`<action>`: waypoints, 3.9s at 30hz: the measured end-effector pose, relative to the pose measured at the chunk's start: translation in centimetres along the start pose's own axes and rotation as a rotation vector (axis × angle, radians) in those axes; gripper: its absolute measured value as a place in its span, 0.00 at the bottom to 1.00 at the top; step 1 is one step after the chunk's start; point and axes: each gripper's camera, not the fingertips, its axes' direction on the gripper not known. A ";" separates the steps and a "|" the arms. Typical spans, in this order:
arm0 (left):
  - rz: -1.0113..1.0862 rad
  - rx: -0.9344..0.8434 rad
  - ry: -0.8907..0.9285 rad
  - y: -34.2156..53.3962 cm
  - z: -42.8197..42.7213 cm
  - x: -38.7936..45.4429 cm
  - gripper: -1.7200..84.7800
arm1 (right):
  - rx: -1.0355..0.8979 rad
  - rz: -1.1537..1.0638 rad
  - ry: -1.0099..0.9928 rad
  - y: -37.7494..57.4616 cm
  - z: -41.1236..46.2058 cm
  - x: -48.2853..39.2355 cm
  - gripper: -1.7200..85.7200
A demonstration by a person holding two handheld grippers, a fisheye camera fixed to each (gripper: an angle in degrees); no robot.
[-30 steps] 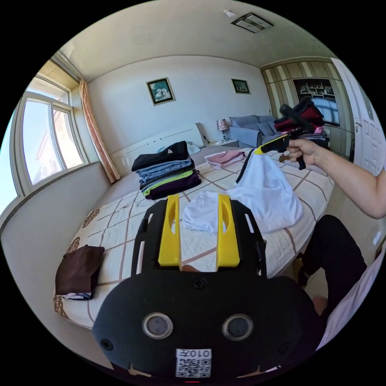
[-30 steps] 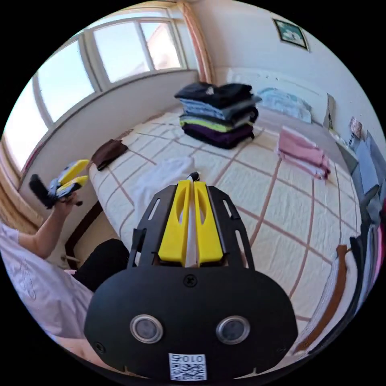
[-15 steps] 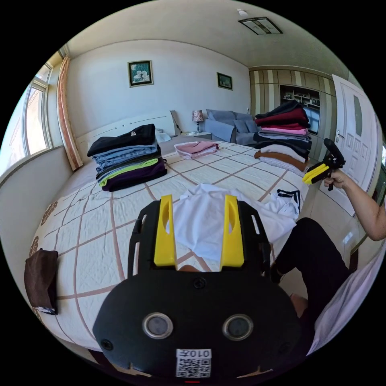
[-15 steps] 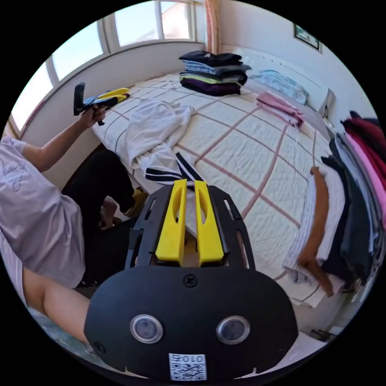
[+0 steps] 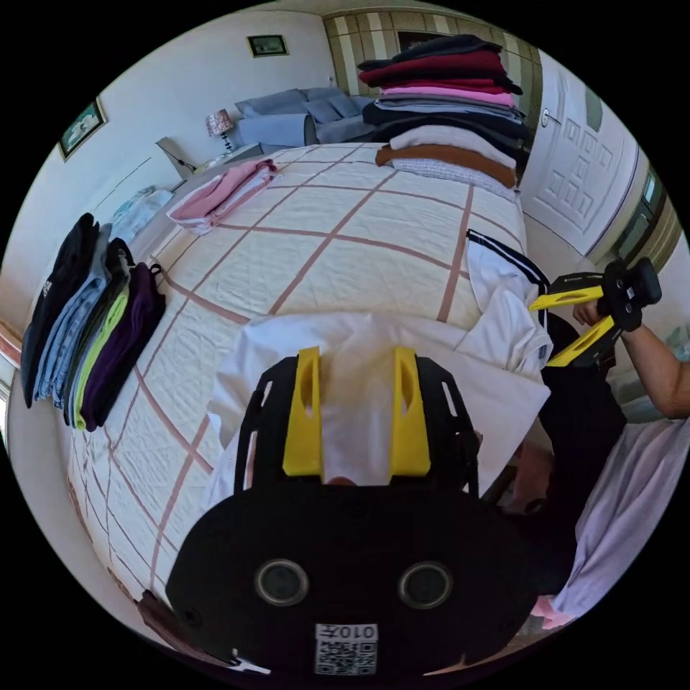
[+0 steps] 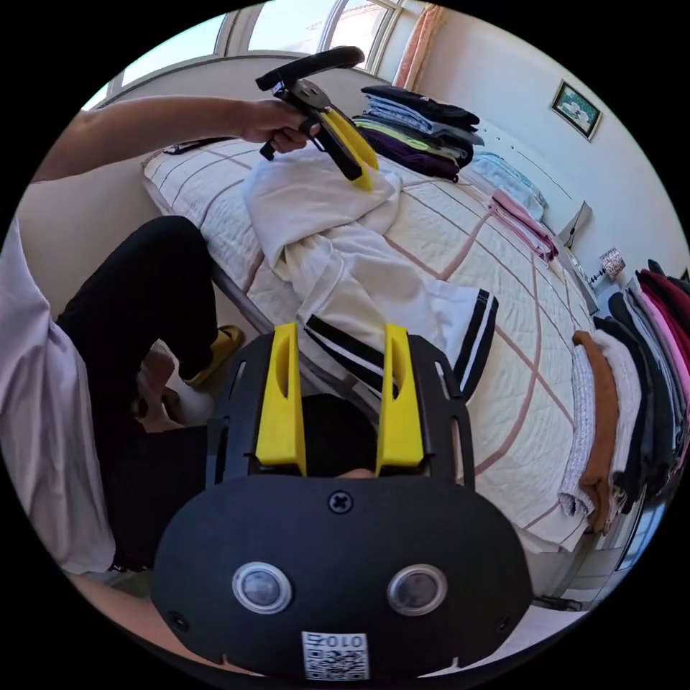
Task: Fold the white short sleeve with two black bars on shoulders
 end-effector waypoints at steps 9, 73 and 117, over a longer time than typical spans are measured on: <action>-0.094 0.232 -0.009 5.6 -11.4 -6.7 0.11 | 0.141 0.131 0.058 1.0 -6.2 4.7 0.07; -0.307 0.363 0.331 18.8 -24.0 -12.8 0.04 | 0.271 0.195 -0.183 -1.8 -7.9 7.7 0.17; -0.172 0.869 -0.423 14.1 -71.7 13.6 0.02 | 0.694 -0.031 0.496 -8.9 -48.2 -3.4 0.07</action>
